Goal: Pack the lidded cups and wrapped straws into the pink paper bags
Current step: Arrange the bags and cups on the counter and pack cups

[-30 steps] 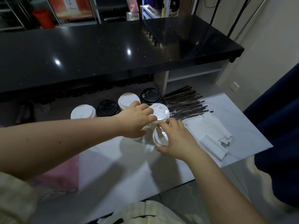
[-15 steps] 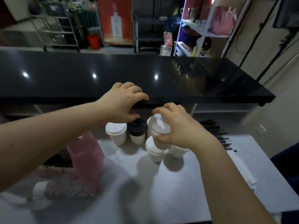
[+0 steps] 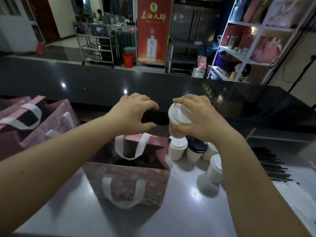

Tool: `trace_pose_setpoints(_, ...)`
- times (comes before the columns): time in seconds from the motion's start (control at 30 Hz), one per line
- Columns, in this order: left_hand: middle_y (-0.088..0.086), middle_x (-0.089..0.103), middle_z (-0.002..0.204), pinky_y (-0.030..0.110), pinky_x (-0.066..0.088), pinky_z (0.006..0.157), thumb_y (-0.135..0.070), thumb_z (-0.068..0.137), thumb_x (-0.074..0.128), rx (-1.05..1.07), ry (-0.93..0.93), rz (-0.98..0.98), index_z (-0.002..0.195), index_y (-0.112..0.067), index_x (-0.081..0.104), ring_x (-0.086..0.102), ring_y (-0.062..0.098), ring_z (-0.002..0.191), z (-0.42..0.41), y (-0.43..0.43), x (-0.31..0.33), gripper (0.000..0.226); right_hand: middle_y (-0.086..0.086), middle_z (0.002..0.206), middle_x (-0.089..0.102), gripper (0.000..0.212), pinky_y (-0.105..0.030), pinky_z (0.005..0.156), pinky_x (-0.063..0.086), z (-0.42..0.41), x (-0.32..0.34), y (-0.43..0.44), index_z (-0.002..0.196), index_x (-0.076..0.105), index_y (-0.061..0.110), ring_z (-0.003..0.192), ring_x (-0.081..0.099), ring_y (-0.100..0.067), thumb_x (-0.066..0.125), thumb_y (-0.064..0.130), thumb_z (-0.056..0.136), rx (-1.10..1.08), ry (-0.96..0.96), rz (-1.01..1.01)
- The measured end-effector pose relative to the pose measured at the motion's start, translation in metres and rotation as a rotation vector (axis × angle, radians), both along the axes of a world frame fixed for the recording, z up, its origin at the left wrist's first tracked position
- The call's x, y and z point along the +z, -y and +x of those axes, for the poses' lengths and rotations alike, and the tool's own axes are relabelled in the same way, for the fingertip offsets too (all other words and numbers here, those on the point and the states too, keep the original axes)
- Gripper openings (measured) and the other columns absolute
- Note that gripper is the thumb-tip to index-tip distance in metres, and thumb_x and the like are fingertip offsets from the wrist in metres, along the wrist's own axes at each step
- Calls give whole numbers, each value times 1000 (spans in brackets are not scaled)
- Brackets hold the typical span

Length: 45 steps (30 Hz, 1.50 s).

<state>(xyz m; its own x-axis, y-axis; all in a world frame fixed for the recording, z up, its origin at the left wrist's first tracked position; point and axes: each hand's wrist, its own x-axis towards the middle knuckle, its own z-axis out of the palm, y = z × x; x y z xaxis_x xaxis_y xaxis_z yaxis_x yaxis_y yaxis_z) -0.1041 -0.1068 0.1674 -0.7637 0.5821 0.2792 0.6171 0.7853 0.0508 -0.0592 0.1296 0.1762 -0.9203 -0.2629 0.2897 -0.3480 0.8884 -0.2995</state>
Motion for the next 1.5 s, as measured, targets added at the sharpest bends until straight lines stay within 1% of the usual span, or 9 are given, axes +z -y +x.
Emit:
trace_pose_setpoints(0.13, -10, 57, 121, 36, 43, 94, -51, 80, 67, -33, 62, 64, 123, -34, 59, 52, 15, 112, 11, 46, -9, 47, 16, 133, 41, 74, -29, 98, 23, 6, 13, 43, 137, 41, 42, 124, 27, -12, 72, 47, 70, -14, -35, -14)
trace_pose_setpoints(0.23, -17, 59, 102, 30, 50, 80, -45, 79, 71, -125, 249, 112, 108, -34, 65, 55, 5, 95, 16, 73, -22, 32, 20, 131, 40, 75, -30, 96, 24, 18, 21, 73, 135, 41, 46, 124, 25, -8, 69, 54, 65, -30, -25, -70)
trace_pose_setpoints(0.33, -20, 60, 90, 24, 50, 71, -43, 80, 72, -159, 388, 16, 104, -36, 66, 57, 1, 84, 18, 85, -40, 26, 27, 123, 37, 76, -31, 94, 28, 33, 22, 94, 133, 41, 48, 120, 26, -2, 66, 57, 61, -27, 37, -120)
trace_pose_setpoints(0.47, -12, 66, 114, 24, 48, 79, -41, 78, 75, -182, 439, -46, 125, -29, 62, 61, 12, 101, 18, 87, -59, 50, 28, 120, 39, 72, -27, 89, 33, 48, 10, 114, 129, 43, 49, 116, 29, -1, 68, 57, 61, -51, 123, -95)
trace_pose_setpoints(0.6, -9, 54, 127, 38, 49, 93, -49, 68, 78, -238, 409, -43, 138, -37, 45, 52, 16, 113, 20, 83, -67, 78, 16, 128, 43, 68, -35, 95, 40, 51, -14, 128, 130, 43, 42, 119, 33, -11, 74, 49, 70, -103, 166, 55)
trace_pose_setpoints(0.77, 3, 3, 162, 48, 15, 120, -68, 60, 76, -215, 364, -122, 154, -32, 1, 0, 27, 149, 20, 84, -81, 125, 11, 129, 45, 70, -32, 88, 38, 42, -44, 139, 131, 40, 40, 116, 37, -15, 74, 45, 70, -94, 232, 141)
trace_pose_setpoints(0.93, 4, -13, 162, 47, -6, 117, -71, 56, 77, -165, 365, -156, 152, -26, -14, -18, 23, 147, 25, 87, -95, 139, 11, 131, 43, 70, -35, 94, 43, 40, -64, 120, 130, 41, 43, 121, 36, -16, 75, 43, 68, -120, 358, 229)
trace_pose_setpoints(1.27, 10, -22, 159, 44, -13, 112, -84, 43, 70, -171, 293, -179, 150, -20, -22, -26, 24, 144, 44, 77, -106, 154, -3, 122, 48, 81, -39, 78, 52, 30, -98, 124, 134, 34, 28, 108, 51, -26, 82, 26, 68, -89, 346, 648)
trace_pose_setpoints(1.5, 8, -23, 159, 42, -14, 111, -85, 41, 69, -155, 332, -133, 150, -20, -21, -29, 22, 143, 42, 80, -102, 155, -10, 129, 44, 81, -47, 86, 51, 13, -114, 128, 141, 26, 22, 111, 49, -32, 75, 23, 76, -131, 412, 466)
